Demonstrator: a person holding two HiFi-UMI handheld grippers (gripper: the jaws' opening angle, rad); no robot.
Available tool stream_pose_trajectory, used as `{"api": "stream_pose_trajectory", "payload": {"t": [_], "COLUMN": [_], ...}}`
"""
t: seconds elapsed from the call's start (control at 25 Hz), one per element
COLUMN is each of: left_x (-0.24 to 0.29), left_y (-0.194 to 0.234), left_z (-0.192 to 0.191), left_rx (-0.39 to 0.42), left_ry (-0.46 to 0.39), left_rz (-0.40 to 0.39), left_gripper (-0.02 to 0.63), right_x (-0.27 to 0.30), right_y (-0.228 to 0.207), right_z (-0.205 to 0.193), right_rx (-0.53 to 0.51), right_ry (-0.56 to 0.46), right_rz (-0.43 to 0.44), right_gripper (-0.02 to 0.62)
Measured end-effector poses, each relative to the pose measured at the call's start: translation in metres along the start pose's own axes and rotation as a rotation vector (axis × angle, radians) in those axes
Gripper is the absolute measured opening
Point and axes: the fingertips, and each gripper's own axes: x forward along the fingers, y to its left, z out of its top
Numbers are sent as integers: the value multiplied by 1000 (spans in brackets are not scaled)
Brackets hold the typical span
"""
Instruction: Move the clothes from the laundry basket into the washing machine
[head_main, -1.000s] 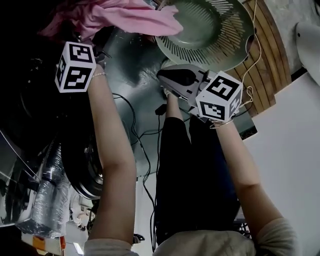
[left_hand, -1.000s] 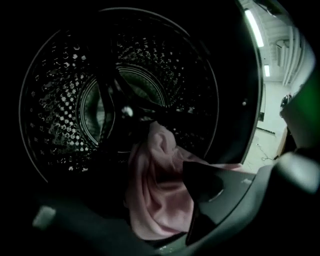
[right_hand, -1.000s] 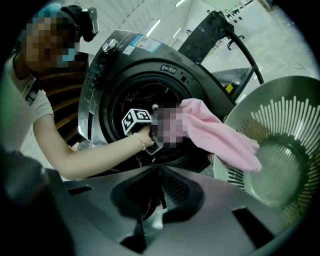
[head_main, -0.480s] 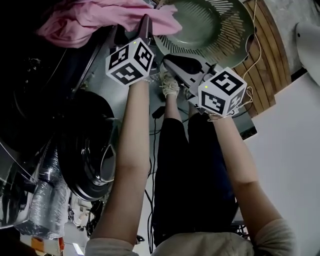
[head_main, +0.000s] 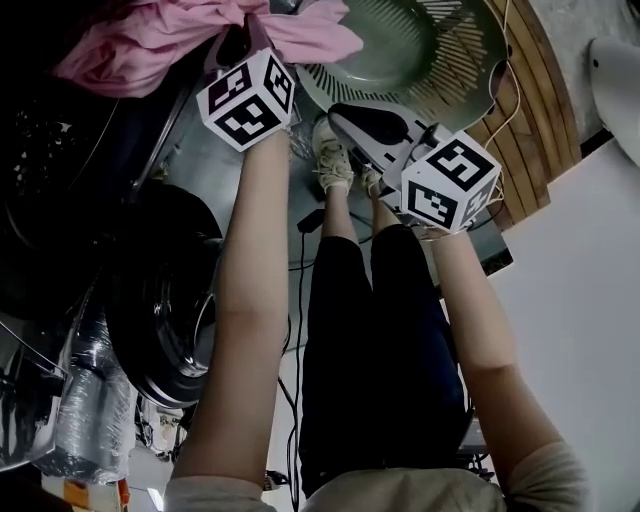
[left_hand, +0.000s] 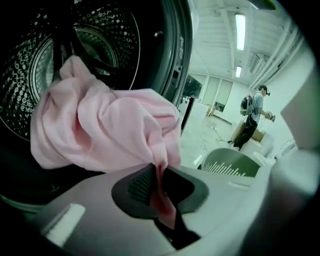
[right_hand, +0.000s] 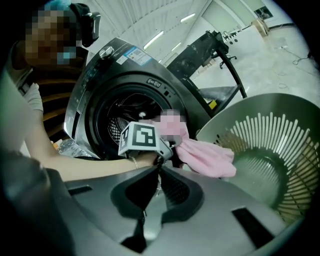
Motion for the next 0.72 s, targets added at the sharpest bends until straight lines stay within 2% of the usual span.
{"api": "stream_pose_trajectory", "payload": {"t": [0.16, 0.36, 0.6, 0.72], "left_x": [-27, -60, -57, -54], "left_y": [12, 65, 127, 145], "left_z": [45, 104, 164, 181], "left_rx": [93, 143, 198, 168], "left_ry": [-135, -287, -356, -396], "left_rz": [45, 171, 303, 349], "left_gripper": [43, 43, 44, 46], "right_x": [3, 13, 29, 34], "right_y": [3, 14, 20, 21], "right_z": [11, 22, 26, 26], "right_rx": [-25, 7, 10, 23], "right_ry": [-9, -33, -33, -32], "right_rz": [15, 43, 76, 90], "right_gripper": [23, 20, 20, 20]}}
